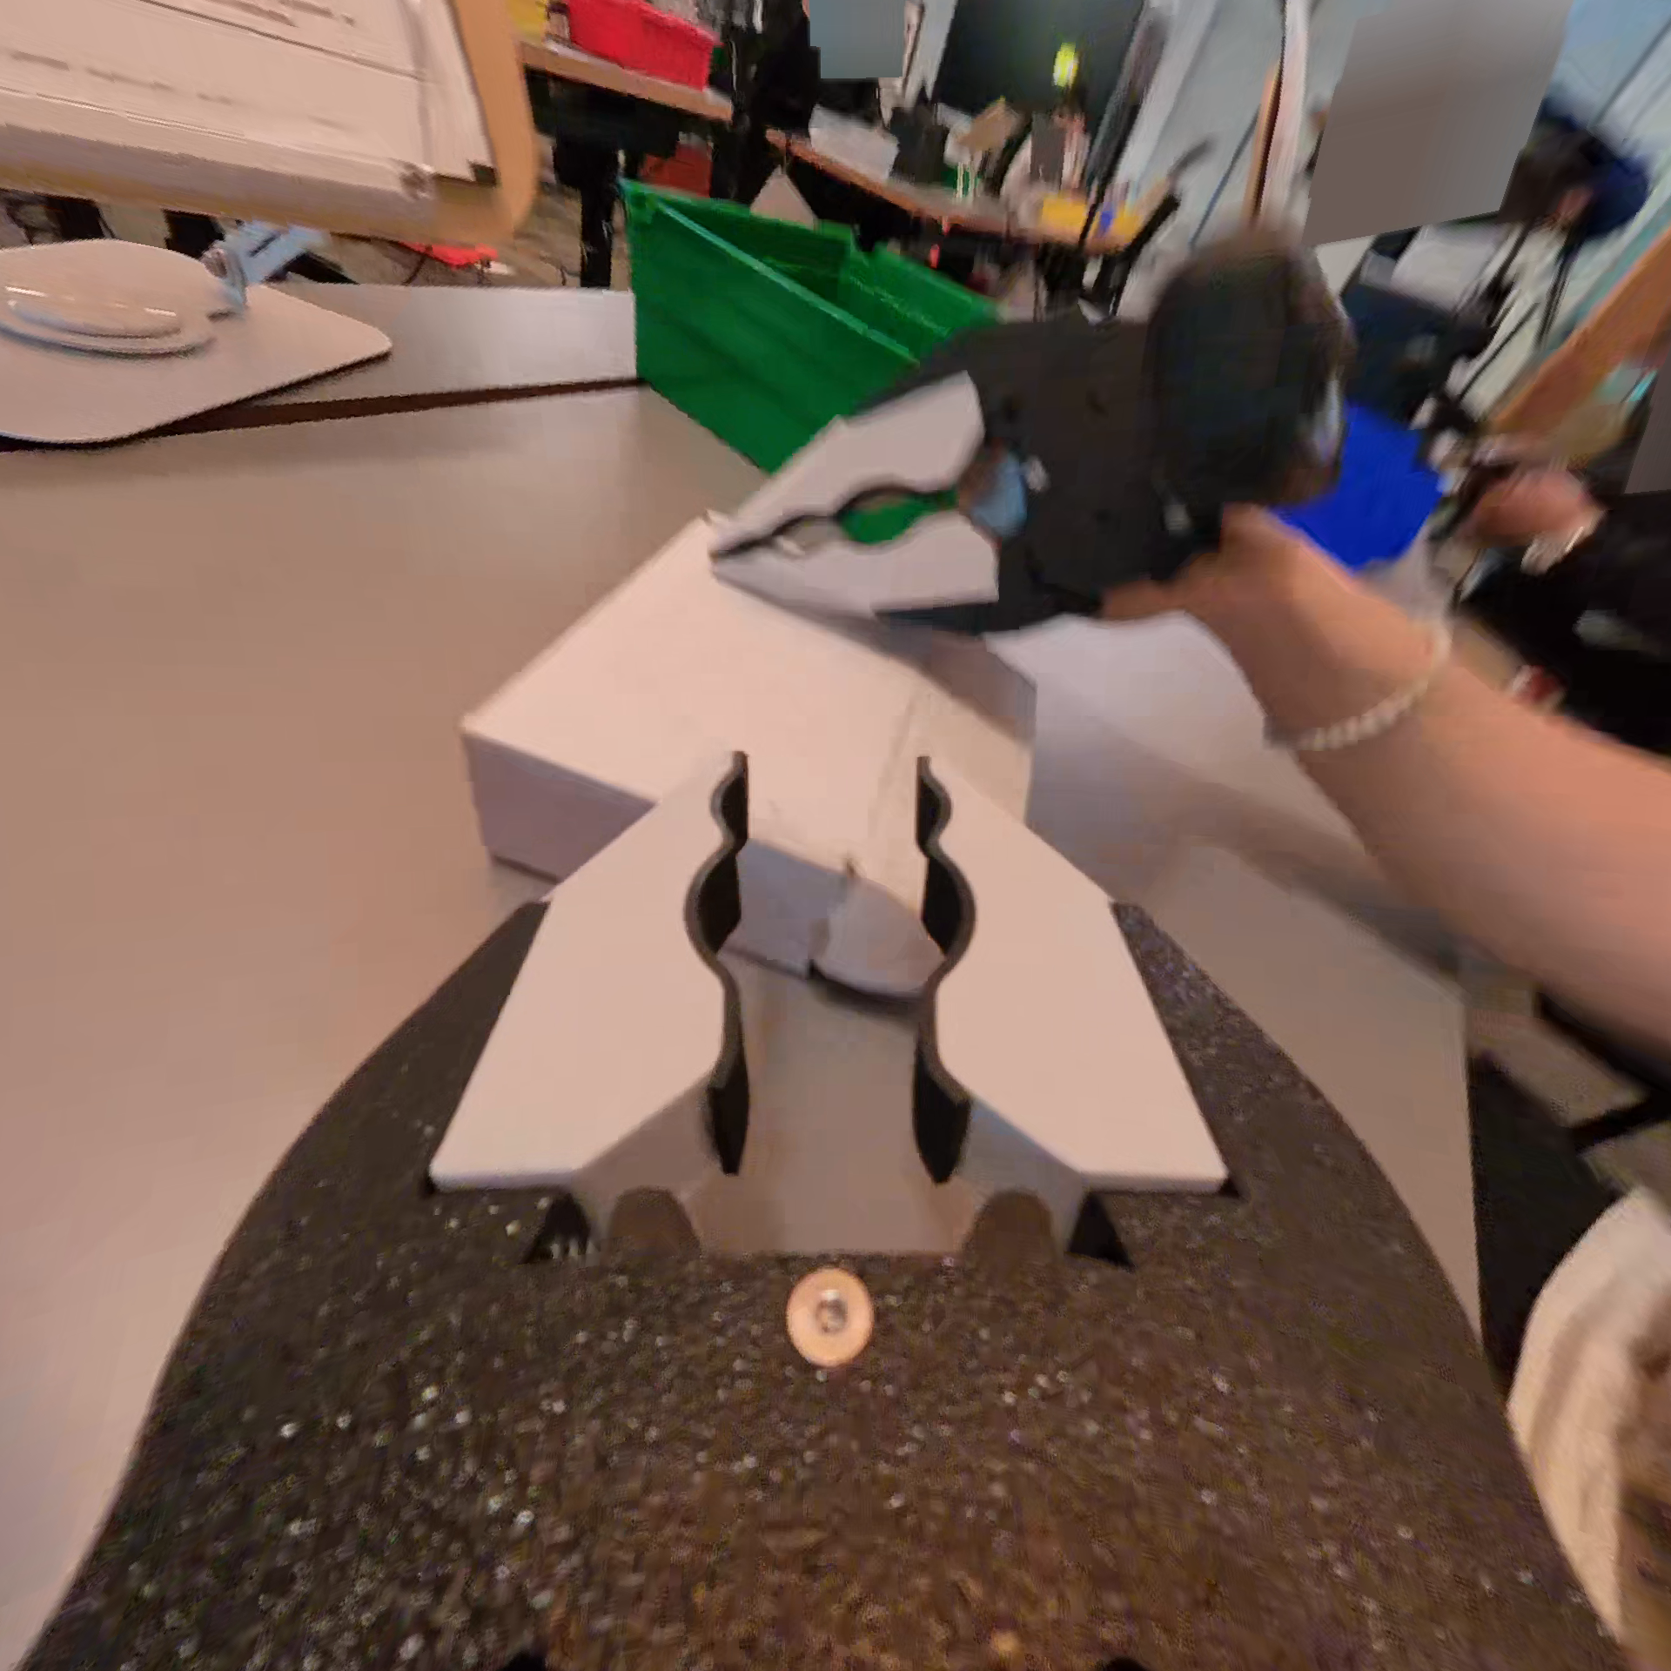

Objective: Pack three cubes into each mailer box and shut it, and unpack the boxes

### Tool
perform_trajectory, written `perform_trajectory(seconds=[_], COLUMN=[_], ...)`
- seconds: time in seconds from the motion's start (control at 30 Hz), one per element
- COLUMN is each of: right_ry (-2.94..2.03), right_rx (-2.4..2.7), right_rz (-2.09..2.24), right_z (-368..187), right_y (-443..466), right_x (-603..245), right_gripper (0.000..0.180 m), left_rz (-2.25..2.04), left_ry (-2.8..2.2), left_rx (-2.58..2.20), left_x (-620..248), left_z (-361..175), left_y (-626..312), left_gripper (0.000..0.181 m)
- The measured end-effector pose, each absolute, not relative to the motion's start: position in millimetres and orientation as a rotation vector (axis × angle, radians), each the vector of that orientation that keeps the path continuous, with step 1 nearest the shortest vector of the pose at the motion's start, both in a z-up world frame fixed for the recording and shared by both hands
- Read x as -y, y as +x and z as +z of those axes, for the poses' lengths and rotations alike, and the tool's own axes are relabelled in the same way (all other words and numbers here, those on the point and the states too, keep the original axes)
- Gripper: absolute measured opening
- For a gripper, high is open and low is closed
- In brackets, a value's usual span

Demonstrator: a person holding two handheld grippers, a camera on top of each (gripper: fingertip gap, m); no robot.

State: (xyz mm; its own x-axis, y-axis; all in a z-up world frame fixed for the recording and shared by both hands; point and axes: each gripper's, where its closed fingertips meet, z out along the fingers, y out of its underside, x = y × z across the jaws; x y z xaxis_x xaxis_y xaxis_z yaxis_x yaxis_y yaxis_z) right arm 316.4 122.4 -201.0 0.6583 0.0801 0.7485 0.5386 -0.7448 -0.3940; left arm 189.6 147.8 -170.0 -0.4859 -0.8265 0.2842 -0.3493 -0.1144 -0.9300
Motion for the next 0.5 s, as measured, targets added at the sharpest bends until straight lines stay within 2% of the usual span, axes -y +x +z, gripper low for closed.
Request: perform_trajectory(seconds=[0.07,0.2,0.4,0.5], right_ry=[-2.276,-2.293,-2.298,-2.293], right_rx=[0.474,0.412,0.405,0.408], right_rz=[-0.988,-0.919,-0.940,-0.965], right_z=[-201,-202,-202,-202], right_y=[317,317,317,316], right_x=[-122,-122,-122,-122], right_gripper=[0.000,0.000,0.000,0.000], left_rz=[-1.454,-0.930,-0.646,-0.627], left_ry=[-1.201,-1.045,-1.123,-1.173], left_rx=[-1.849,-2.013,-1.956,-1.910], left_x=[-137,-119,-115,-120], left_z=[-184,-223,-242,-240], left_y=[164,139,160,165], left_gripper=[0.046,0.047,0.041,0.027])
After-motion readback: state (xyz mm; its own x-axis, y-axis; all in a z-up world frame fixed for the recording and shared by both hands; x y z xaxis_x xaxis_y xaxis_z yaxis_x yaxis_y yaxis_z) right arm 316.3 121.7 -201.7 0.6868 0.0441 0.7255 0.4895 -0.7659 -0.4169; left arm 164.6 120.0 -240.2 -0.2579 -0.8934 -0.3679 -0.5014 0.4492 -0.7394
